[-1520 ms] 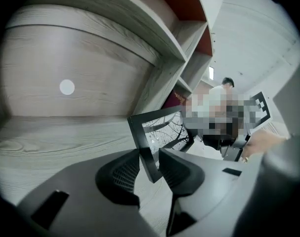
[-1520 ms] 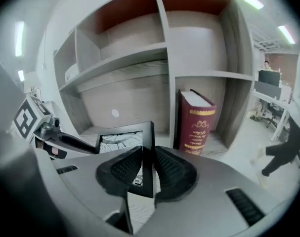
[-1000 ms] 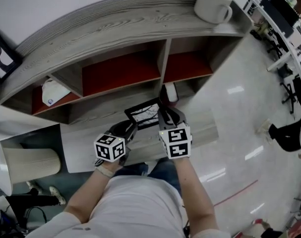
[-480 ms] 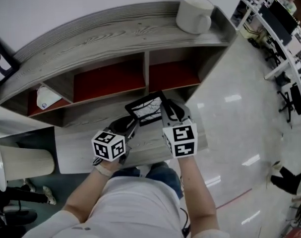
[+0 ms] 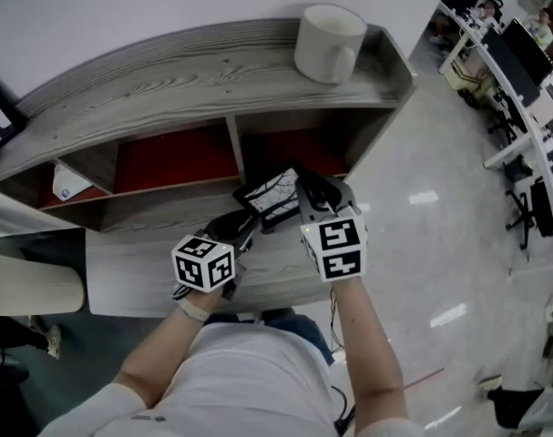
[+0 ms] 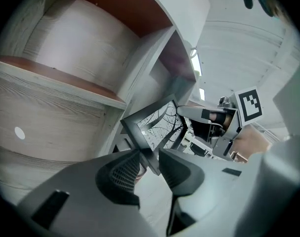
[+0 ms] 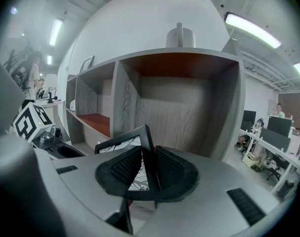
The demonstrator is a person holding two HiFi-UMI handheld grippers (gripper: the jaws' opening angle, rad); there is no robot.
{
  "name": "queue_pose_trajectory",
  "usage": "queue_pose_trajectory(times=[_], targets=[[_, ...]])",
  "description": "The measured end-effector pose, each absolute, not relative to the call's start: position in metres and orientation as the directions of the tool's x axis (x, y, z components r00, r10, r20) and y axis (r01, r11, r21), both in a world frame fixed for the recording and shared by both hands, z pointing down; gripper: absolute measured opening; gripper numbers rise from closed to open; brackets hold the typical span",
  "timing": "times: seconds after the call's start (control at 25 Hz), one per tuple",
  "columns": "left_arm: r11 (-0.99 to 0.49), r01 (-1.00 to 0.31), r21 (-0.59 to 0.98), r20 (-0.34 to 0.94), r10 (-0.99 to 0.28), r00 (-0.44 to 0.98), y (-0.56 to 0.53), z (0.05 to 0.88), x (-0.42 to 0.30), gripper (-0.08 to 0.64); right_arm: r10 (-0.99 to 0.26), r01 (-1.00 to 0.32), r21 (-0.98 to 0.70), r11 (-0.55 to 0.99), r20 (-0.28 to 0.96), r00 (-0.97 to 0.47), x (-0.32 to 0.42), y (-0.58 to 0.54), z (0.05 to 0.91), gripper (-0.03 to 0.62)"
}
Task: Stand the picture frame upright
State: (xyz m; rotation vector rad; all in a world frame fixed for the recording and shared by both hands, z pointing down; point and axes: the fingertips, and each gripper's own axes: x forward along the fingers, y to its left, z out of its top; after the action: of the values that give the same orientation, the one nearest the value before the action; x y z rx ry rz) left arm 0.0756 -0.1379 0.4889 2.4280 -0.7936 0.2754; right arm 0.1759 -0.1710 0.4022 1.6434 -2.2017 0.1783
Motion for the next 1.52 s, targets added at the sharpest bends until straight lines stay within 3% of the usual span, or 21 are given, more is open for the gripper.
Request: queue_pose_trajectory(times=[1.08, 1.52], targets=[[-0.51, -0.649, 0.564, 0.331, -0.581, 0.744, -0.187, 0.503, 0.136, 0.128, -0.821, -0.819, 0.253, 0.515, 0.418, -0.387, 0.183, -0.258, 0.387, 0.097], [-0.501, -0.638, 0.584, 0.292, -0.604, 0.742, -0.198, 0.502, 0.147, 0.083, -0.808, -0.804, 0.242, 0.542, 0.411, -0.421, 0.181, -0.293, 0.394, 0.1]])
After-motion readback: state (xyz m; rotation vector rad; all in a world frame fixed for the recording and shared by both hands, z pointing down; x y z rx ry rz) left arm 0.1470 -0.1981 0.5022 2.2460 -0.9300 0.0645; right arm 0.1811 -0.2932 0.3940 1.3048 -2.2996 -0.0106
